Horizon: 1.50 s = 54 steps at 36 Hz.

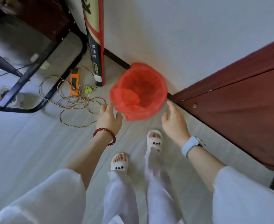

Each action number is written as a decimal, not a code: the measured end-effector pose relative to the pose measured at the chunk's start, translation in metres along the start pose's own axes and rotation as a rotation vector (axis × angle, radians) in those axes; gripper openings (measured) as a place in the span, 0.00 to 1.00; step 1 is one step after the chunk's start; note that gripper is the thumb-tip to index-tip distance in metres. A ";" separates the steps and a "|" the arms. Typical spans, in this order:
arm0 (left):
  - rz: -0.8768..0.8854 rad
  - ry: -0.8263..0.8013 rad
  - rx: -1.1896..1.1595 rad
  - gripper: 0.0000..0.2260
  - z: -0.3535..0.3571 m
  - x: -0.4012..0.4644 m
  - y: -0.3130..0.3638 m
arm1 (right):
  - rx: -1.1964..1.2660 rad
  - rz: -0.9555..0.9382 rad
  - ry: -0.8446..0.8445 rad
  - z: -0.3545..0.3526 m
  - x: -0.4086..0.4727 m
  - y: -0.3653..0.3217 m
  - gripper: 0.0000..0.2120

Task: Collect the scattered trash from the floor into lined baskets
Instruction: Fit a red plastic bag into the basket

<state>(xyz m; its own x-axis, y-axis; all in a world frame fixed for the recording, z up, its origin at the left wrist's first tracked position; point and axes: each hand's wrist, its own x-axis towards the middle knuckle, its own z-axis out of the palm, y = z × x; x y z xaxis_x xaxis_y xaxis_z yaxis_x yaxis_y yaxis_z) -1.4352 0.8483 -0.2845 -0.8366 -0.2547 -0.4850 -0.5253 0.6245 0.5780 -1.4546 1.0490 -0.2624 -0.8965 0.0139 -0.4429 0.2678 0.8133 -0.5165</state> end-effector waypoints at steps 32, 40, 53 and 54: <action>-0.679 0.447 -0.186 0.15 0.111 0.093 -0.076 | -0.555 -0.268 -0.197 0.085 0.199 0.060 0.28; -0.840 0.493 -0.247 0.15 0.029 -0.052 -0.094 | -0.593 -0.451 -0.361 0.069 0.091 -0.049 0.26; -1.103 0.791 -0.446 0.16 -0.079 -0.301 -0.188 | -0.620 -0.919 -0.500 0.126 -0.144 -0.211 0.23; -1.115 0.818 -0.463 0.16 -0.085 -0.317 -0.199 | -0.622 -0.942 -0.505 0.135 -0.163 -0.219 0.23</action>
<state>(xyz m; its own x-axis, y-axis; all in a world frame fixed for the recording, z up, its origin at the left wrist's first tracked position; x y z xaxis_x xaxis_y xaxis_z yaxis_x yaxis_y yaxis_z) -1.0782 0.7416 -0.1897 0.2604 -0.8768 -0.4042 -0.8172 -0.4231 0.3914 -1.3197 0.7904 -0.1764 -0.3750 -0.8401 -0.3920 -0.7447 0.5248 -0.4123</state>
